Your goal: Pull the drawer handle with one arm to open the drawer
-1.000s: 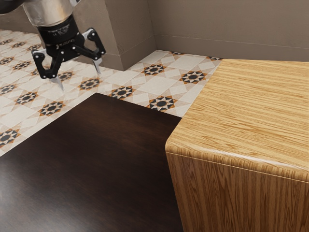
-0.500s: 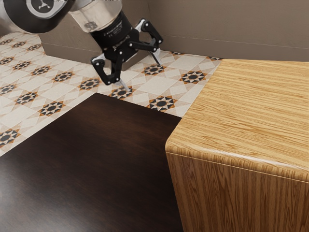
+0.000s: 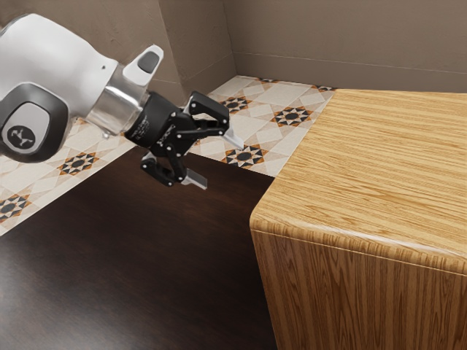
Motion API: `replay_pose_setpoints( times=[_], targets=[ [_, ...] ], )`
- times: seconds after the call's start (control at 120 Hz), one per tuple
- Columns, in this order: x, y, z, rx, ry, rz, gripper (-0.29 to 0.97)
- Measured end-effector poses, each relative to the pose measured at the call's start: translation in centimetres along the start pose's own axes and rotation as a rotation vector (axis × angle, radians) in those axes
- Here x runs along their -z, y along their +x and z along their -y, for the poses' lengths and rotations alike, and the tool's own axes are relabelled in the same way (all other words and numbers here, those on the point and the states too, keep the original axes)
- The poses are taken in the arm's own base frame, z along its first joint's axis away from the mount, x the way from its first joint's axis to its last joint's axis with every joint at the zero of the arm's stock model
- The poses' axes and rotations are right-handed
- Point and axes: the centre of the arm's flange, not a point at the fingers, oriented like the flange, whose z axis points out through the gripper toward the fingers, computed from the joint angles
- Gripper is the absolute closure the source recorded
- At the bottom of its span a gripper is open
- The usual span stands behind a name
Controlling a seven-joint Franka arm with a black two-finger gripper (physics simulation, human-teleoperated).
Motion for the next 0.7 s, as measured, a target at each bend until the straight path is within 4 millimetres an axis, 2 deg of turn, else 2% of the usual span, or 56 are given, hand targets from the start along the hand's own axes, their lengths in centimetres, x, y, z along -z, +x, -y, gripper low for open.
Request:
replay_pose_setpoints(
  times=[0.083,0.142,0.275,0.367,0.517,0.7],
  targets=[
    [-1.5,-1.7,-1.9,-0.08,-0.008,-0.007,0.0],
    [-2.2,-1.9,-2.3,-0.106,-0.012,-0.012,0.0],
    [-3.5,-0.9,-2.4,-0.126,-0.018,-0.012,0.01],
    [-4.1,-0.9,-2.8,-0.145,-0.029,-0.007,0.01],
    [-6.2,-0.8,-3.4,-0.165,-0.036,0.021,0.0],
    [-7.6,0.8,-2.5,-0.15,-0.029,0.026,0.0]
  ],
)
